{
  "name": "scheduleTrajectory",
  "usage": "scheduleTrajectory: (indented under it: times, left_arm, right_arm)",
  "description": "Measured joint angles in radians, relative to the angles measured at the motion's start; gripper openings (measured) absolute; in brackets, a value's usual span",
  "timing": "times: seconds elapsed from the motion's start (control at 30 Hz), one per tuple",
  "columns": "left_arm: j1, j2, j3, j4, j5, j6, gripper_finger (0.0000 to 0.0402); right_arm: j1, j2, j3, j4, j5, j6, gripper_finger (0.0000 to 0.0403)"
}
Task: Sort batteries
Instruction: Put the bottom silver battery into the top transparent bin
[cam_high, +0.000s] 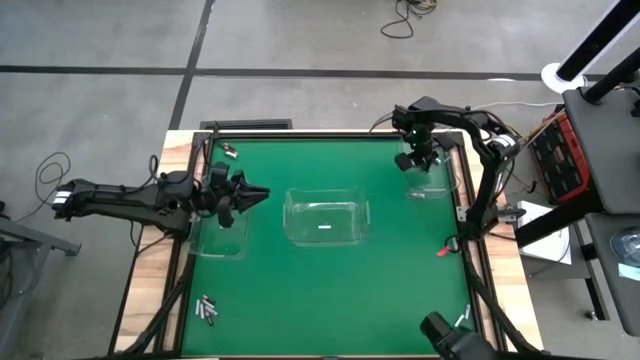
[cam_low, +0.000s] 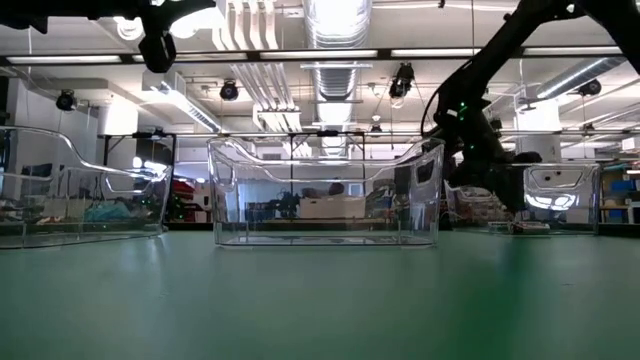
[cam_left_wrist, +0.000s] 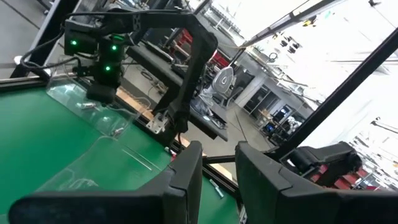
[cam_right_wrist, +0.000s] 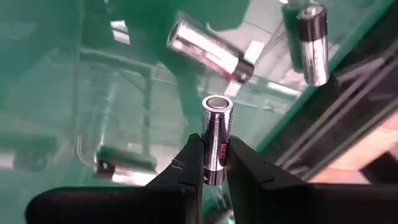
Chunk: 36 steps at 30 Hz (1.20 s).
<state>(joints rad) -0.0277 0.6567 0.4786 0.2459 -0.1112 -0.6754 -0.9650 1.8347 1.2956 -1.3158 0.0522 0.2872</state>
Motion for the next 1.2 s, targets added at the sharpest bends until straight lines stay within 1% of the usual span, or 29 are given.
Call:
scheduleTrajectory:
  times: [0.2,0.3,0.43,0.6,0.73,1.03,1.2]
  left_arm:
    - [0.000,-0.001,0.000,0.000,-0.001,0.001,0.0077]
    - [0.000,-0.001,0.000,0.000,-0.002,0.009,0.0077]
    - [0.000,0.003,0.000,-0.001,-0.003,0.015,0.0077]
    - [0.000,0.003,0.000,-0.001,-0.011,0.042,0.0077]
    - [0.000,0.003,0.000,0.000,-0.011,0.042,0.0077]
    - [0.000,0.003,0.000,0.000,-0.012,0.042,0.0077]
    - [0.000,0.003,0.000,0.000,-0.012,0.042,0.0077]
  right_arm:
    - [-0.039,-0.025,-0.029,0.048,-0.013,0.040,0.0038]
    - [-0.042,-0.060,-0.061,0.083,-0.011,0.047,0.0038]
    - [-0.045,-0.119,-0.136,0.148,-0.012,0.095,0.0038]
    - [-0.051,-0.177,-0.254,0.285,-0.091,0.153,0.0038]
    - [-0.050,-0.210,-0.309,0.385,-0.097,0.181,0.0040]
    - [-0.050,-0.228,-0.320,0.428,-0.079,0.184,0.0065]
    - [-0.050,-0.244,-0.321,0.414,-0.071,0.191,0.0097]
